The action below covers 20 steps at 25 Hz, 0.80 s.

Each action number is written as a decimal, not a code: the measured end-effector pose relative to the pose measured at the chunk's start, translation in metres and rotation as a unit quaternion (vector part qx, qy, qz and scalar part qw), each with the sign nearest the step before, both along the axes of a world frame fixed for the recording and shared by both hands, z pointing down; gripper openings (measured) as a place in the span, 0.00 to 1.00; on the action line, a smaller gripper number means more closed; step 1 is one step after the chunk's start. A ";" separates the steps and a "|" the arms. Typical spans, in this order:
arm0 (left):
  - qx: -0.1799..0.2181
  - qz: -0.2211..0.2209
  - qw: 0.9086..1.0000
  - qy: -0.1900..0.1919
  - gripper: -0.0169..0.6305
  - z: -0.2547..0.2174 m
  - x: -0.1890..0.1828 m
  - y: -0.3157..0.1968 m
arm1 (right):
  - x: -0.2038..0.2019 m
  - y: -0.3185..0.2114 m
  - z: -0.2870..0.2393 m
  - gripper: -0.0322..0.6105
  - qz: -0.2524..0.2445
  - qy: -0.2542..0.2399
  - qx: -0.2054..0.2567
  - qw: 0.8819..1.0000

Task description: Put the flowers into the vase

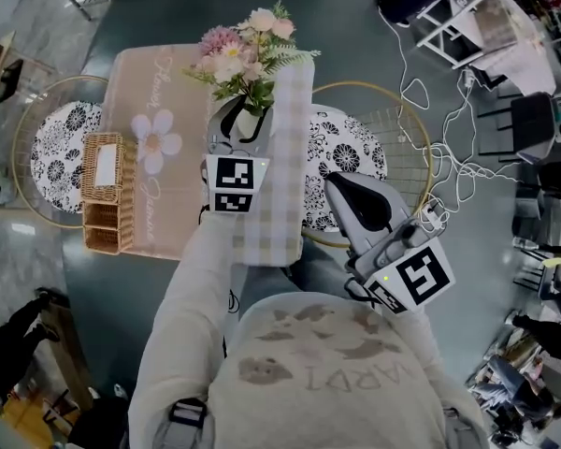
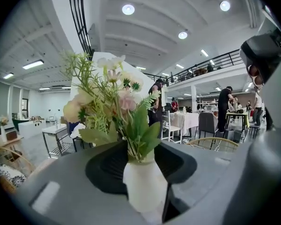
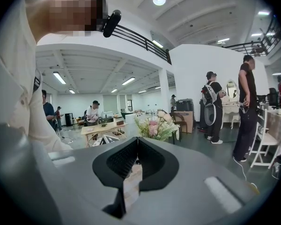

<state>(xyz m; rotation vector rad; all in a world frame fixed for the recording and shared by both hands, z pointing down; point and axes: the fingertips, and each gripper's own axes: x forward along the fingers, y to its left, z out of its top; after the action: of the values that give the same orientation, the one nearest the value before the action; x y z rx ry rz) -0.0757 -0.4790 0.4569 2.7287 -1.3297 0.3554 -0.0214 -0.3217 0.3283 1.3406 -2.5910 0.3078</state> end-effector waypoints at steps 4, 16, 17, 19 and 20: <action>0.004 -0.006 1.000 0.000 0.27 0.001 -0.004 0.009 | 0.000 0.000 -0.001 0.10 -0.002 -0.006 0.002 1.000; 0.031 -0.001 0.999 0.028 0.07 -0.031 -0.033 0.039 | -0.024 0.007 -0.009 0.10 -0.023 -0.019 0.019 0.999; 0.035 0.001 0.999 0.031 0.04 -0.035 -0.034 0.043 | -0.026 0.009 -0.010 0.10 -0.025 -0.019 0.021 0.999; 0.040 0.009 0.999 0.035 0.03 -0.043 -0.036 0.051 | -0.028 0.013 -0.012 0.10 -0.028 -0.020 0.024 0.999; 0.041 0.013 0.998 0.038 0.03 -0.047 -0.036 0.055 | -0.030 0.015 -0.013 0.10 -0.029 -0.022 0.025 0.999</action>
<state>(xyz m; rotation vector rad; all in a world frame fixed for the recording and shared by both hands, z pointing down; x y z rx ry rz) -0.1114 -0.4237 0.4099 2.7973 -1.3202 0.2007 -0.0510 -0.3069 0.3151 1.2860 -2.6847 0.2662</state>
